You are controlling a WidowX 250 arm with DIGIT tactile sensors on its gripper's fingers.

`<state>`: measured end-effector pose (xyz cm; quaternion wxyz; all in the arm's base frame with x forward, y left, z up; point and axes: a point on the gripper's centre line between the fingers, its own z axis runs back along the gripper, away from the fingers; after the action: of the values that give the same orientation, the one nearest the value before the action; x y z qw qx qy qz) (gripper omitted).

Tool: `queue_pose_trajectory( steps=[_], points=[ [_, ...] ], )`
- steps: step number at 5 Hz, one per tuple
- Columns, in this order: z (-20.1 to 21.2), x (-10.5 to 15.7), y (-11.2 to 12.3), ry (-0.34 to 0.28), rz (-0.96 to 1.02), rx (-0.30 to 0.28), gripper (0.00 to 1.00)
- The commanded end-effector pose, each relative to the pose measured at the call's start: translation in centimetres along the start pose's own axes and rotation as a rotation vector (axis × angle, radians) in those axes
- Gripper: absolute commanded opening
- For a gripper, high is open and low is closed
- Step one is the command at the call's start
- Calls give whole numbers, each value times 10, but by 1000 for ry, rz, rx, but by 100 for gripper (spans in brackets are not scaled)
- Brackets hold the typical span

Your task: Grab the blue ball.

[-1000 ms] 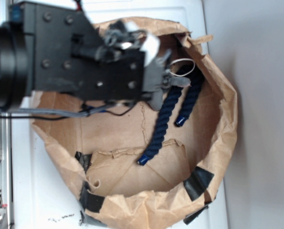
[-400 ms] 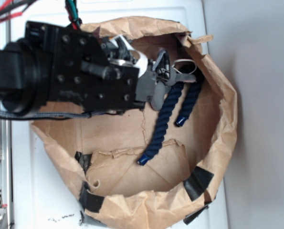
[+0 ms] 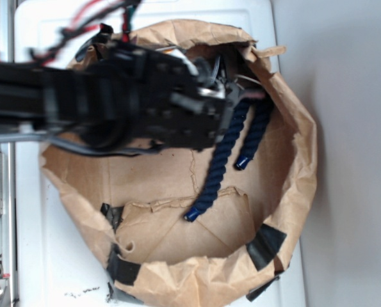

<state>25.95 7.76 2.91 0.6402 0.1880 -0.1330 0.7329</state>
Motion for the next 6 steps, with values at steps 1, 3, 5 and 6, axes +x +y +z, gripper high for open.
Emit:
queue_pose_trajectory(
  steps=[1, 3, 5, 6],
  points=[
    [-2, 10, -1, 30, 59, -79, 0],
    [9, -2, -7, 54, 49, -103, 0],
    [49, 14, 8, 265, -160, -254, 0],
    [71, 24, 12, 413, -365, -387, 0]
  ],
)
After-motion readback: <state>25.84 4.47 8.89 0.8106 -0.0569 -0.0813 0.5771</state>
